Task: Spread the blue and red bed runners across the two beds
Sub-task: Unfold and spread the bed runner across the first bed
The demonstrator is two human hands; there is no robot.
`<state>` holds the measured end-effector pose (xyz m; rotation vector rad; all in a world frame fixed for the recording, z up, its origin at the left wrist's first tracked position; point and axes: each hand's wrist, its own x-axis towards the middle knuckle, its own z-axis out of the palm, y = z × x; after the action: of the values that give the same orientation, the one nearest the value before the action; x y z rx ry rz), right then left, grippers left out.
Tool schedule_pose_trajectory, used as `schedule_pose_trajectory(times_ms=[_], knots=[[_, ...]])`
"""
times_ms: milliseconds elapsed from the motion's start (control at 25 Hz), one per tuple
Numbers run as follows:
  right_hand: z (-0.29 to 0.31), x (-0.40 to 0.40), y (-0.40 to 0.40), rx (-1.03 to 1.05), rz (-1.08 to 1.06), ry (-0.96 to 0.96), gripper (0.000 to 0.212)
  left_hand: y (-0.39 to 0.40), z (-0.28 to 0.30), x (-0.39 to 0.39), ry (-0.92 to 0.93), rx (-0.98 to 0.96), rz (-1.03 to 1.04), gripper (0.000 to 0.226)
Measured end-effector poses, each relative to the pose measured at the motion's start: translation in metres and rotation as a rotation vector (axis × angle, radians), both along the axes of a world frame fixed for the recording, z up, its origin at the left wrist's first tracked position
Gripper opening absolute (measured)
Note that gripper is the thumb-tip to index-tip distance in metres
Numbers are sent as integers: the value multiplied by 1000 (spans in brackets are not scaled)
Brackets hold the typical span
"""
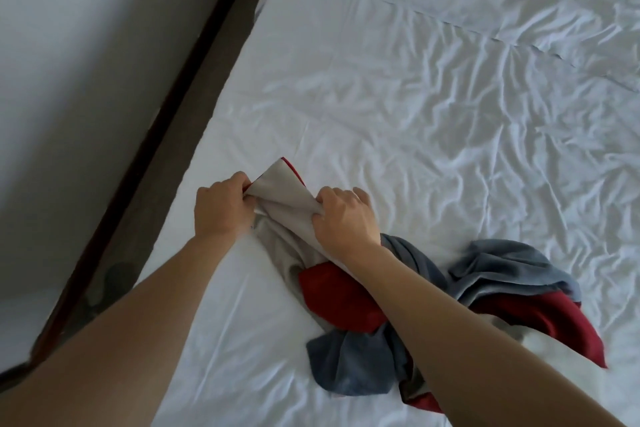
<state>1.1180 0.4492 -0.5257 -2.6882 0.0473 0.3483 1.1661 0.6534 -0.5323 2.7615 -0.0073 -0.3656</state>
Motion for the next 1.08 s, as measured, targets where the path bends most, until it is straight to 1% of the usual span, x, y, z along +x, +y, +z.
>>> schedule_pose_trajectory(times_ms=[80, 160, 200, 280, 360, 440, 520, 600, 680, 760, 840, 920, 1000, 1080], knots=[[-1, -13, 1, -61, 63, 61, 20, 2, 0, -8, 36, -29, 15, 10], [0, -32, -13, -141, 85, 66, 17, -3, 1, -18, 34, -64, 34, 8], [1, -42, -22, -171, 76, 53, 14, -6, 2, -24, 31, -73, 42, 11], [8, -60, -40, -217, 31, 23, 12, -14, 6, -39, 60, -81, 57, 24], [15, -73, -57, -253, 2, 22, 9, -19, 7, -57, 71, -74, 58, 22], [22, -92, -73, -287, 20, 39, 7, -23, 9, -81, 50, -24, 35, 21], [29, -115, -80, -292, 47, 5, 10, -26, 14, -105, 35, 44, 19, 23], [36, -143, -75, -261, 90, -90, 6, -27, 20, -126, 28, 79, 38, 23], [38, -171, -58, -227, 165, -134, 13, -27, 26, -146, 21, 84, 78, 39], [41, -198, -43, -219, 250, -92, 14, -27, 34, -167, -18, 84, 91, 57], [42, -229, -29, -222, 317, -24, 16, -28, 42, -186, -57, 85, 72, 62], [44, -261, -14, -245, 349, 37, 17, -29, 46, -205, -76, 85, 55, 54], [41, -290, 3, -272, 391, 100, 18, -31, 47, -218, -46, 86, 39, 45], [37, -315, 19, -246, 473, 265, 21, -34, 43, -229, -10, 94, 0, 37]])
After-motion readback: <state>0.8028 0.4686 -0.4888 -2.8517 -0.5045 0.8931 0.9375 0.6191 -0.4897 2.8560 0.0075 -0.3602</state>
